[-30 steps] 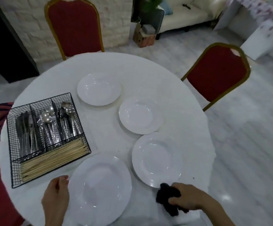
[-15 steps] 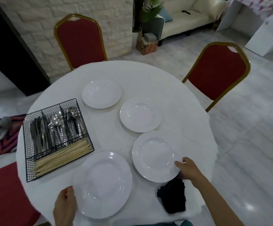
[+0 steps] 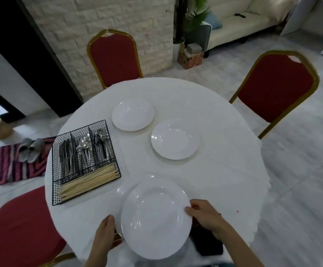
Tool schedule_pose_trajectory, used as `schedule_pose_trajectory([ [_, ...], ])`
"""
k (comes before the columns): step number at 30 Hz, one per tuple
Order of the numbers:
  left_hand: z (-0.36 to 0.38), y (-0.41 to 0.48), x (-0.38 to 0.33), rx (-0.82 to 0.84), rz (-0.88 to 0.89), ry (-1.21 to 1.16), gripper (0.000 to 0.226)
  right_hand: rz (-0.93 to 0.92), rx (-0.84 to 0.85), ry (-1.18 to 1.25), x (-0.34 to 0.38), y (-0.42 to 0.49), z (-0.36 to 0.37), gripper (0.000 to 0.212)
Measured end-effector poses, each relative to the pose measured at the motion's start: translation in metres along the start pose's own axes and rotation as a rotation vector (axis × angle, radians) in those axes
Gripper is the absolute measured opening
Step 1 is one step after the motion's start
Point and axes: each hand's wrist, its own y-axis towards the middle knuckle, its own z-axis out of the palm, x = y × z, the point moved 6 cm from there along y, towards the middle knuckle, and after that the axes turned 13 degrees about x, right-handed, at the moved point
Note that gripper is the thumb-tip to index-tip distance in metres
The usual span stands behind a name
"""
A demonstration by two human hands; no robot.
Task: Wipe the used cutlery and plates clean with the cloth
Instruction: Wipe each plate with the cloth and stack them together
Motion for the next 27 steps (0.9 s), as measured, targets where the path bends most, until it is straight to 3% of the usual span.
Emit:
schedule_pose_trajectory([
  [4,0.020,-0.007,0.004,0.019,0.041,0.025,0.035,-0.051,-0.034,-0.213,0.015,0.024,0.006,0.024],
  [8,0.027,-0.009,0.013,-0.009,0.030,0.026,0.053,-0.115,-0.112,-0.386,0.030,0.042,-0.005,0.037],
  [11,0.026,-0.011,0.024,-0.018,0.030,0.079,0.061,0.003,-0.107,-0.715,0.035,0.055,-0.007,0.041],
  [13,0.027,-0.011,0.030,-0.013,0.036,0.074,0.065,0.055,-0.116,-0.766,0.043,0.065,-0.016,0.048],
  [15,0.030,-0.012,0.033,-0.007,0.067,0.080,0.068,0.039,-0.154,-0.509,0.055,0.076,-0.032,0.054],
  [18,0.034,-0.022,0.033,0.002,0.075,0.062,0.069,-0.015,-0.123,0.328,0.065,0.104,-0.054,0.051],
  [20,0.034,-0.028,0.031,0.046,0.076,0.057,0.076,-0.059,-0.114,0.713,0.070,0.122,-0.064,0.047],
  [23,0.041,-0.025,0.024,0.255,0.056,0.125,0.087,-0.080,-0.183,0.756,0.070,0.139,-0.079,0.024],
  [27,0.039,-0.019,0.010,0.041,0.235,0.117,0.072,-0.085,-0.272,0.687,0.072,0.125,-0.090,0.013],
])
